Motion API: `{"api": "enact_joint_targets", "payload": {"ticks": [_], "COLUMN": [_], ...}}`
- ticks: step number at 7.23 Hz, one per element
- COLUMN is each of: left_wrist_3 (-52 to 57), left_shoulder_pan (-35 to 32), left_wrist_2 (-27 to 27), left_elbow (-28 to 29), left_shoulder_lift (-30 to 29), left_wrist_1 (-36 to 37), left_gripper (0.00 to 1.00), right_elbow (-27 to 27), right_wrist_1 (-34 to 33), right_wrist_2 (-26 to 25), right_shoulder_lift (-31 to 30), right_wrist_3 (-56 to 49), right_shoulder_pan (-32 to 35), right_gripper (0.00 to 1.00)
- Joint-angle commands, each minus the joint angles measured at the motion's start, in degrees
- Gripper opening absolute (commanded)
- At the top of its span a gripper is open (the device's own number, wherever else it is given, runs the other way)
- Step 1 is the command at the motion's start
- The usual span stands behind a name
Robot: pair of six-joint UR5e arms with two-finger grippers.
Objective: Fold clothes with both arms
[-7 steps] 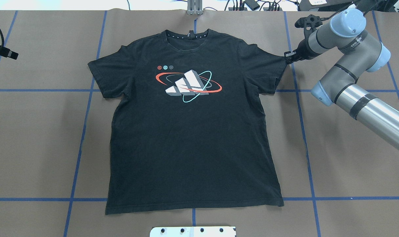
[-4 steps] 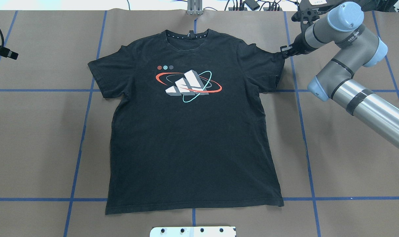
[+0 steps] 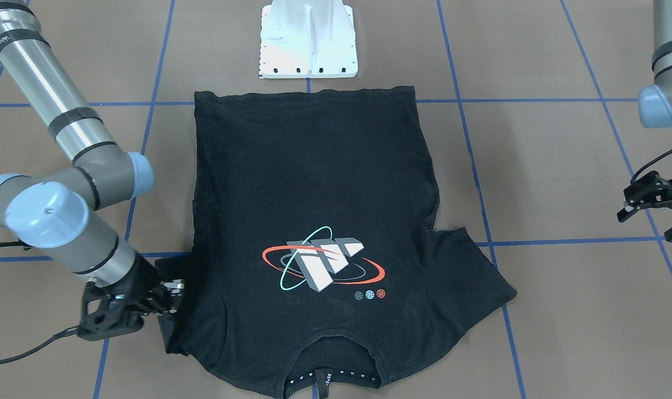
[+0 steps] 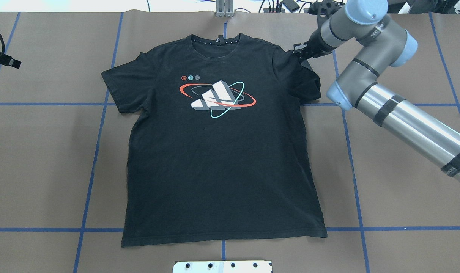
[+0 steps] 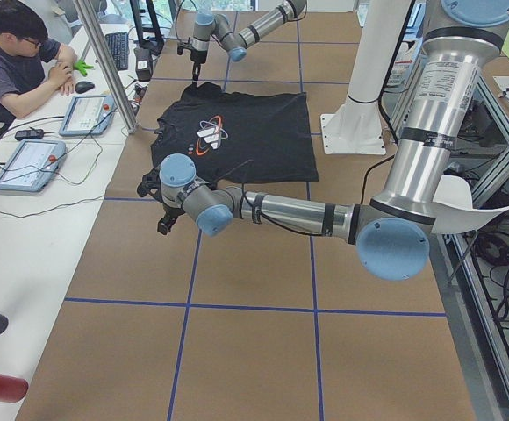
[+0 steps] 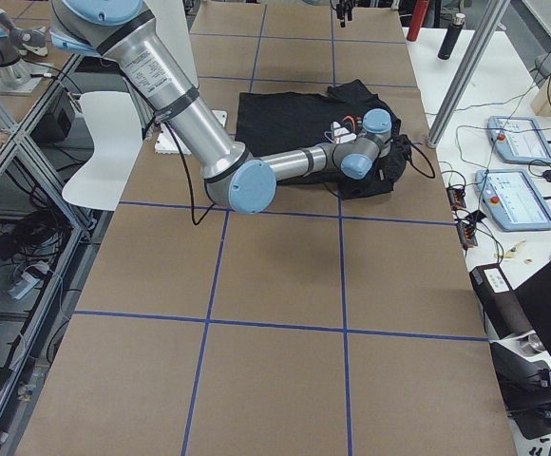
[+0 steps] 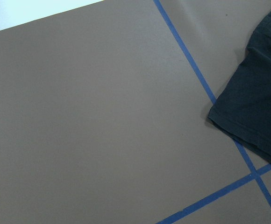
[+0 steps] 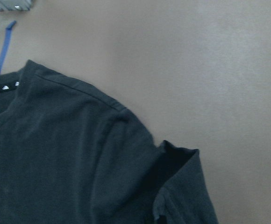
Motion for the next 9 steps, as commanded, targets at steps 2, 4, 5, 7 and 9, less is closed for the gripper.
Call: {"api": "enact_joint_targets", "payload": {"ticks": [2,4,5,7,9], "left_wrist_3": [0.00,0.00,0.00,0.00,0.00], "left_shoulder_pan": [0.09,0.00,0.00,0.00,0.09], "left_wrist_2": [0.00,0.00,0.00,0.00,0.00], "left_elbow": [0.00,0.00,0.00,0.00,0.00], "left_shoulder_lift": [0.00,0.00,0.00,0.00,0.00], "left_wrist_1": [0.02,0.02,-0.06,-0.06,-0.06], "left_gripper": [1.00,1.00,1.00,1.00,1.00], "right_elbow": [7.05,5.07,2.18,-1.88,-2.33], "right_wrist_1": [-11.80,-16.64,-17.36,-17.28,-17.28], "right_wrist_2": [-3.10,-8.43,-9.60,-12.24,-13.38], "right_shoulder_lift": [3.35,8.77,11.32,13.97,14.16], "right_wrist_3": [4.00,8.12,9.01,9.90,10.60], "right_shoulder_pan": [-3.31,-5.94,-6.82,-8.06,-8.85], "right_gripper": [0.00,0.00,0.00,0.00,0.00]}}
